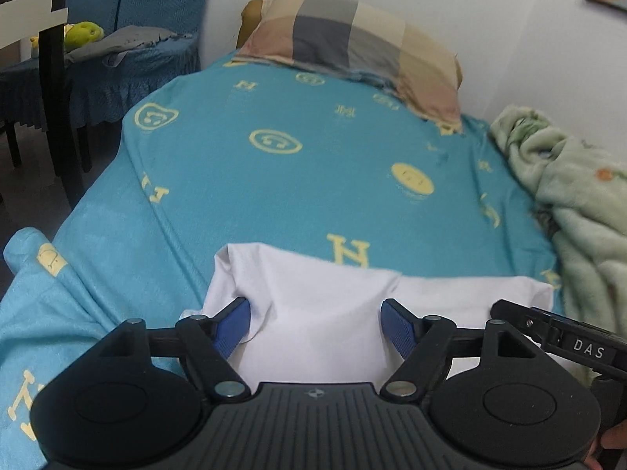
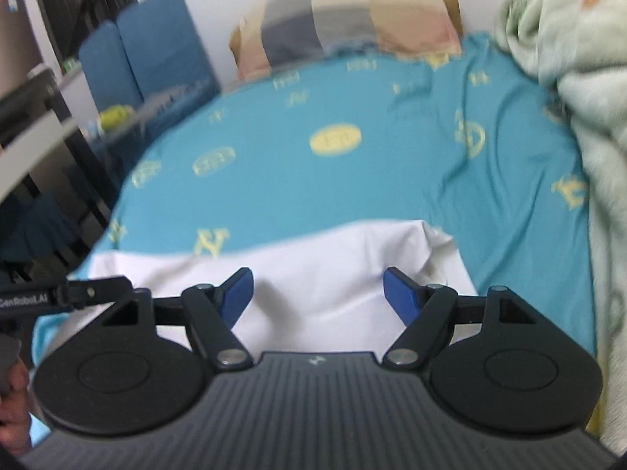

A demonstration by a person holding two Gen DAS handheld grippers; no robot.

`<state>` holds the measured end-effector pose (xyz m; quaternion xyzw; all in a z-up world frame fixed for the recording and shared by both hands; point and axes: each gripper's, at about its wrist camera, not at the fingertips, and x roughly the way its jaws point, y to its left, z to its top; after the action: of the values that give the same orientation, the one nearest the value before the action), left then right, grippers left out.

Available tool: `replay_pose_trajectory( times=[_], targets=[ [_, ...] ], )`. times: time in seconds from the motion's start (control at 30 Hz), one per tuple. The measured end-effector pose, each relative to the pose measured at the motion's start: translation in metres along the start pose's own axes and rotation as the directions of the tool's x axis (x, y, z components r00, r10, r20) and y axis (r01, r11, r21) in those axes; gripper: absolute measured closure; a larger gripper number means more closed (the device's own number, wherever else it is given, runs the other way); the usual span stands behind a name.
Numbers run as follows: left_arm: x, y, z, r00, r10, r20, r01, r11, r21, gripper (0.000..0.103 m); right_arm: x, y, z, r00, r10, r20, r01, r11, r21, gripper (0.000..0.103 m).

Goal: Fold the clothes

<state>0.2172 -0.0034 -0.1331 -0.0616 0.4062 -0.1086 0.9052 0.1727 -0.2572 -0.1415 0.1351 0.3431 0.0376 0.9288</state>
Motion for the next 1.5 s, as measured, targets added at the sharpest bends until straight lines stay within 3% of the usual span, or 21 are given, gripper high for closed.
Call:
replay_pose_trajectory(
  times=[0.3, 0.57, 0.77, 1.0, 1.3, 1.5],
  targets=[
    [0.003, -0.004, -0.005, 1.000, 0.026, -0.006, -0.025, 0.999, 0.040, 0.028, 0.001, 0.006, -0.005, 1.000, -0.017, -0.012, 0.017, 0.999, -0.027, 0.028],
    [-0.053, -0.013, -0.022, 0.999, -0.001, 0.035, 0.000, 0.999, 0.042, 0.028, -0.055, 0.016, -0.016, 0.999, -0.023, 0.026, 0.023, 1.000, -0.010, 0.028],
    [-0.084, -0.023, -0.041, 0.999, 0.026, 0.045, -0.029, 0.997, 0.073, 0.028, -0.088, 0.017, -0.032, 0.999, -0.050, 0.001, 0.050, 0.999, 0.010, 0.028],
    [-0.082, -0.031, -0.054, 0.999, 0.046, -0.004, -0.045, 0.992, 0.121, 0.028, -0.085, 0.020, -0.041, 0.996, -0.077, -0.042, 0.076, 0.997, -0.011, 0.028],
    [-0.053, -0.025, -0.062, 0.991, 0.067, -0.114, -0.054, 0.992, 0.114, 0.027, -0.060, 0.011, -0.054, 0.991, -0.068, -0.116, 0.069, 0.998, 0.006, 0.026],
    [-0.066, -0.020, -0.060, 0.993, 0.045, -0.113, -0.039, 0.998, 0.052, 0.027, -0.074, 0.003, -0.049, 0.994, -0.036, -0.108, 0.047, 0.993, 0.104, 0.028]
  ],
)
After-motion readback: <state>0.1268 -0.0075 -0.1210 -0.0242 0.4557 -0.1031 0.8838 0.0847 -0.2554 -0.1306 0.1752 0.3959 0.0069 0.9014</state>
